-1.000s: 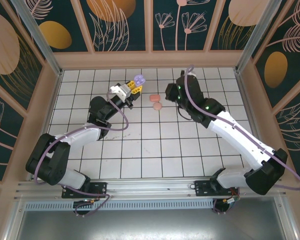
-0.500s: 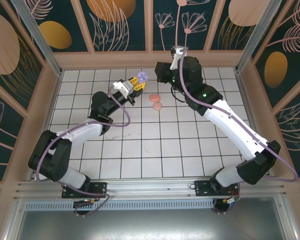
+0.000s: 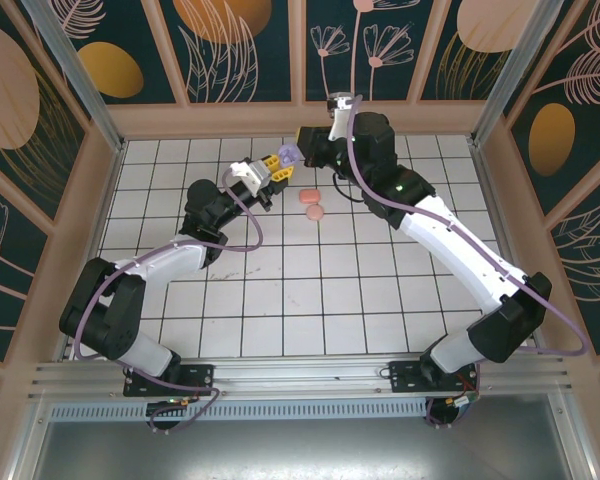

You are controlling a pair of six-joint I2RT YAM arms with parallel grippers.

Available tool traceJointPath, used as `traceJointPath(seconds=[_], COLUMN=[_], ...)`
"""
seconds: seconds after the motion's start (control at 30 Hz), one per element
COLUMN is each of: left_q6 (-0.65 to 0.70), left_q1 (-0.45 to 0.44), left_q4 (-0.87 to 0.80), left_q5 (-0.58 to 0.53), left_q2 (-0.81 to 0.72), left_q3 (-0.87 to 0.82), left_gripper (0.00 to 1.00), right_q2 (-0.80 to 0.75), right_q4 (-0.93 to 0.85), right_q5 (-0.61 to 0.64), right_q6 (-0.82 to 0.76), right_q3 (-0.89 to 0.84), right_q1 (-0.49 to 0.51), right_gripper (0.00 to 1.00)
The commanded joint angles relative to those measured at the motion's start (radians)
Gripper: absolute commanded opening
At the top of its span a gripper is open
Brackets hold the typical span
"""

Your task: Insert wireless bluetooth earbuds into charging case

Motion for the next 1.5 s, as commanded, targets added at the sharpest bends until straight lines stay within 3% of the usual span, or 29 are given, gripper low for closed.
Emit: traceJointPath(seconds=[0.0, 1.47], left_q6=[0.021, 0.041], left_q1=[-0.005, -0.005], left_q4=[0.011, -0.002], left_q5=[0.019, 0.0], left_q2=[0.006, -0.015], left_q3=[0.03, 0.025], left_gripper=[0.0, 0.0], right_q2=[0.018, 0.001], right_q4=[0.049, 0.071], right_q5=[-0.024, -0.001], right_q6=[-0.011, 0.013], right_q3=[-0.011, -0.112], right_q1=[0.014, 0.015], right_gripper=[0.12, 0.08])
